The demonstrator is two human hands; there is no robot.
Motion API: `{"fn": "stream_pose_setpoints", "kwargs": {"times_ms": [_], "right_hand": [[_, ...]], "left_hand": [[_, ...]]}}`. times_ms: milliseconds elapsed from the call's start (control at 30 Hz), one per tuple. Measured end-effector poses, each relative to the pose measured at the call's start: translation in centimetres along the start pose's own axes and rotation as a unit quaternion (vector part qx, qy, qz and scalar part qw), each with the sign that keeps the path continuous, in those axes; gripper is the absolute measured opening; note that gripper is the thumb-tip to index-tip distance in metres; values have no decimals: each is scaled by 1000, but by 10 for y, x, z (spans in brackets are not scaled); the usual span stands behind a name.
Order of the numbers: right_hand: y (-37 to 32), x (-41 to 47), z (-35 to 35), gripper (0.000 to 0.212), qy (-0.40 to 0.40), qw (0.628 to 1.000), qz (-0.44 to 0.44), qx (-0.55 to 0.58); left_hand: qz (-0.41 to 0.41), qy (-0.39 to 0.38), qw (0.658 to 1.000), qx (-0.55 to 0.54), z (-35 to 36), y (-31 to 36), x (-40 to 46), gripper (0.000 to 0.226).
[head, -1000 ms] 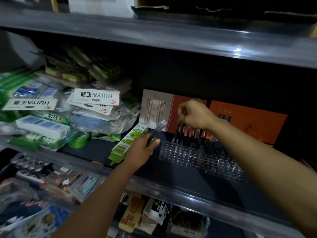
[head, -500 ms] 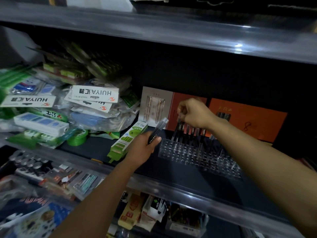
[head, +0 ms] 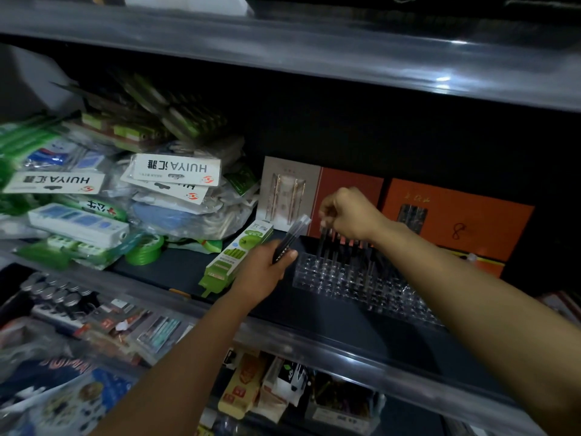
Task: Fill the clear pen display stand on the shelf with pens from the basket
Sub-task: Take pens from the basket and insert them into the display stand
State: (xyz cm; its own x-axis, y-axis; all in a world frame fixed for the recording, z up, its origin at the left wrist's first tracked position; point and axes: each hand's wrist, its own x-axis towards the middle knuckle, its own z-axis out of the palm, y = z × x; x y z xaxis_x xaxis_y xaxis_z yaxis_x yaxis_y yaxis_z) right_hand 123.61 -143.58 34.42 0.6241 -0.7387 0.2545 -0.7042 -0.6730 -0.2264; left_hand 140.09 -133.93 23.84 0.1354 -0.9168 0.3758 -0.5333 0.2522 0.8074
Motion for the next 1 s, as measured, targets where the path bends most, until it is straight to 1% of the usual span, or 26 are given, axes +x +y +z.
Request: {"fn": "stream_pose_setpoints", "kwargs": {"times_ms": [233, 367, 667, 867, 1000], "right_hand": [[1, 7, 6, 16, 18, 1000, 12, -12], [6, 8, 6, 10, 26, 999, 31, -18], [4, 9, 6, 3, 19, 999, 25, -13], [9, 12, 2, 18, -12, 998, 45, -40], [10, 12, 3, 16, -4, 999, 44, -32]], "left_hand": [[-7, 0, 1000, 3, -2, -1, 0, 20], [-9, 0, 1000, 7, -2, -1, 0, 22], [-6, 3, 1000, 13, -1, -1, 0, 25], [-10, -5, 1000, 7, -2, -1, 0, 22], [-11, -4, 1000, 1, -2, -1, 0, 24]]}}
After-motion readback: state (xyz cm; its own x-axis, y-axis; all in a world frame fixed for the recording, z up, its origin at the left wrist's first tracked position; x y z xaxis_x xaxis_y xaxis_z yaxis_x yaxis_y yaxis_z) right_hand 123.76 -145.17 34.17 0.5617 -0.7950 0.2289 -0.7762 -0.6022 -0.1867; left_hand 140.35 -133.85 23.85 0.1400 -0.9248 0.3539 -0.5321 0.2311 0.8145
